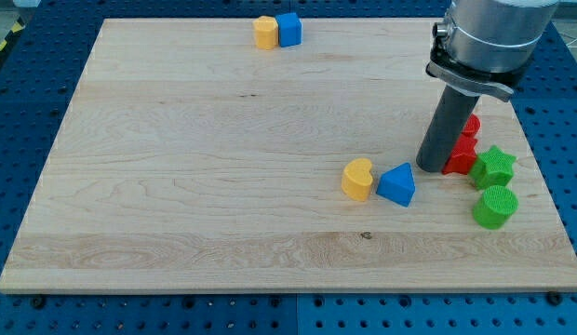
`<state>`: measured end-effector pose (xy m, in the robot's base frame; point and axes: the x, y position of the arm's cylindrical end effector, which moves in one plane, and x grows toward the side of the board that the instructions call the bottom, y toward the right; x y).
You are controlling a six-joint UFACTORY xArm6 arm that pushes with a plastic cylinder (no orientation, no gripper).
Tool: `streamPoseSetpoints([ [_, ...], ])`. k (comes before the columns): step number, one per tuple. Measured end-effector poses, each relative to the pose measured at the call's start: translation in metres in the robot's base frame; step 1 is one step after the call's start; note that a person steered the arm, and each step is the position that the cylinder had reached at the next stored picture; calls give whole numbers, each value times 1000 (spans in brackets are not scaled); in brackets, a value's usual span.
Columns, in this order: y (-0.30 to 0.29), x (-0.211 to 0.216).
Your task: Slide the green star along with the red star slightly left and up
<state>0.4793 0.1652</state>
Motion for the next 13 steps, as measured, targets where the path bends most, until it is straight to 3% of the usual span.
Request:
streamPoseSetpoints([
  [2,-61,-21],
  [3,-68,-76],
  [4,-48,-127],
  [5,2,-144],
  [6,60,-133],
  [7,103,-89],
  [9,116,28],
  [11,78,39],
  [13,10,-2],
])
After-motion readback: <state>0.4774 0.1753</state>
